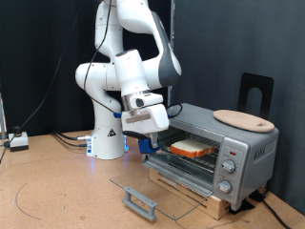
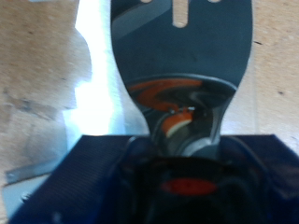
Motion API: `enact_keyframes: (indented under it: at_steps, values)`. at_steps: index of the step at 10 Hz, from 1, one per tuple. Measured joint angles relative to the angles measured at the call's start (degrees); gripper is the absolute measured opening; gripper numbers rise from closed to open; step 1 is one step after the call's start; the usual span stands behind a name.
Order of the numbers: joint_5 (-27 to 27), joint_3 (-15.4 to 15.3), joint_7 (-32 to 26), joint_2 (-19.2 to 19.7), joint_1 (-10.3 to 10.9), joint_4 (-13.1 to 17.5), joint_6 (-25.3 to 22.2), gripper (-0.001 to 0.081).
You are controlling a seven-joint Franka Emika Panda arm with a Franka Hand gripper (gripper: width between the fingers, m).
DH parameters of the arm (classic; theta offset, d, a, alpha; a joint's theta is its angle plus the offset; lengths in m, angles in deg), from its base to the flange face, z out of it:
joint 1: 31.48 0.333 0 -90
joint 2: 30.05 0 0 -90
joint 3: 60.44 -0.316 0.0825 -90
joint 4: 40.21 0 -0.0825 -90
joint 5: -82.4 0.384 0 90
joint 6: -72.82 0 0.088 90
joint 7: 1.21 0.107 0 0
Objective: Make a piece of toast with the oven
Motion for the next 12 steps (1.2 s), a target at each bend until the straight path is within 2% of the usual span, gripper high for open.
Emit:
enact_keyframes:
  at_steps: [2, 5, 7, 8, 10, 12]
  values:
    - [5.8, 0.3, -6.2, 0.0, 1.8, 0.0, 3.6, 0.0397]
    - [5.1, -0.3, -5.9, -0.1, 1.5, 0.0, 3.7, 0.0397]
    - [-0.6, -1.5, 0.8, -0.6, -1.0, 0.1, -0.5, 0.0397]
    - [-3.6, -1.7, 4.7, -1.0, -2.5, 0.1, -4.4, 0.0397]
    - [-13.1, -1.8, 14.4, -2.4, -7.4, 3.5, -12.4, 0.0397]
    - [-20.6, -1.7, 19.9, -2.7, -12.4, 6.5, -17.2, 0.0397]
